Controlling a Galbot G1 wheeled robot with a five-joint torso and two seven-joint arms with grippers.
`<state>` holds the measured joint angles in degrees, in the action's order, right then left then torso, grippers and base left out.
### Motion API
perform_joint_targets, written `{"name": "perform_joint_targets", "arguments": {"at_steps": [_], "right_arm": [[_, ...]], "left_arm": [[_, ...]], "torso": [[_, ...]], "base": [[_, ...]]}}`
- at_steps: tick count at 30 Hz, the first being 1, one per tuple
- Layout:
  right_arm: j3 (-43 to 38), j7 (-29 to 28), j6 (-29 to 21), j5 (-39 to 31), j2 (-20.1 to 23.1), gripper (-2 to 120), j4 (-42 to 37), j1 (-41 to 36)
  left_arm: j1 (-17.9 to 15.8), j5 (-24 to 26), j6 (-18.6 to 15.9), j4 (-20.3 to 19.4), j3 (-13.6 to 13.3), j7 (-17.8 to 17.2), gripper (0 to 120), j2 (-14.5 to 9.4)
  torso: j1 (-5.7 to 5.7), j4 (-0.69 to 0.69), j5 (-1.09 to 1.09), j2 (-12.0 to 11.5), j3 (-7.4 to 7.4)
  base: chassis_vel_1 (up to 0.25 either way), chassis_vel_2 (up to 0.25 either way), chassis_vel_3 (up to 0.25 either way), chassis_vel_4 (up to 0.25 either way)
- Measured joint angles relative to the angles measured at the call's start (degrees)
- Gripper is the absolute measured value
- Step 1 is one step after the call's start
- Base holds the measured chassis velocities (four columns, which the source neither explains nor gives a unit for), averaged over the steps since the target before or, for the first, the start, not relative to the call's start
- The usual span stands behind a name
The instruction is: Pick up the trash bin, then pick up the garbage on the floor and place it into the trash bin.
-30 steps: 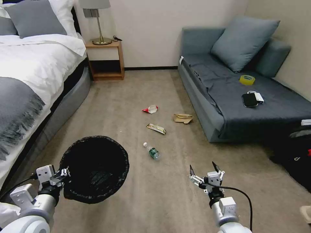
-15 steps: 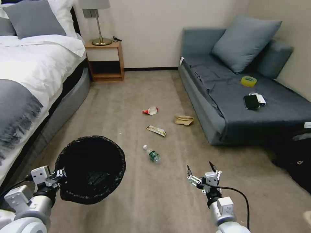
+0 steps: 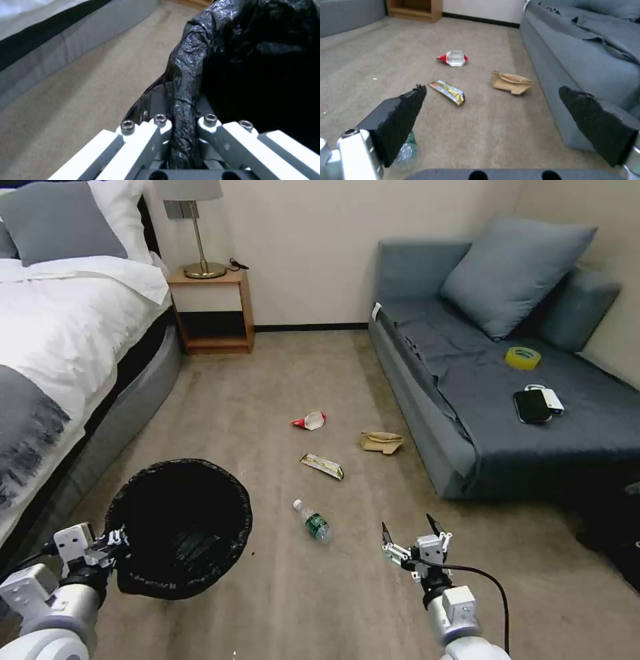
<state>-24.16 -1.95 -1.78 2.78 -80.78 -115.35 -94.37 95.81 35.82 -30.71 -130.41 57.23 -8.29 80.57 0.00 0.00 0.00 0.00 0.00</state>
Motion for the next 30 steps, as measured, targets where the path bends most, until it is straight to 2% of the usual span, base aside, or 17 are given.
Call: {"name": "perform_joint_targets", "arguments": {"at_steps": [21,26,30], "right_arm": [[2.3,0.2,-0.5,0.7,-0.5,100,1.8,1.4],[4.8,-0.2,-0.3,-0.6,0.3,100,3.6,3.5],[7.6,-0.4,-2.1,-2.7,1.9,100,4.7,6.6]], "left_arm": [[-0.3,2.3,0.1,1.7,2.2,0.0,3,-1.2],[-0.7,2.7,0.2,2.5,2.7,-0.1,3,-1.7],[-1.3,3.0,0.0,3.0,3.0,-0.3,3,-2.2]], "torso": [[0.0,-0.01,0.0,0.0,0.0],[0.0,-0.02,0.0,0.0,0.0],[0.0,-0.01,0.0,0.0,0.0]], "base": [[-0.12,0.125,0.123,-0.122],[-0.128,0.103,0.117,-0.107],[-0.047,0.052,0.034,-0.04]]}}
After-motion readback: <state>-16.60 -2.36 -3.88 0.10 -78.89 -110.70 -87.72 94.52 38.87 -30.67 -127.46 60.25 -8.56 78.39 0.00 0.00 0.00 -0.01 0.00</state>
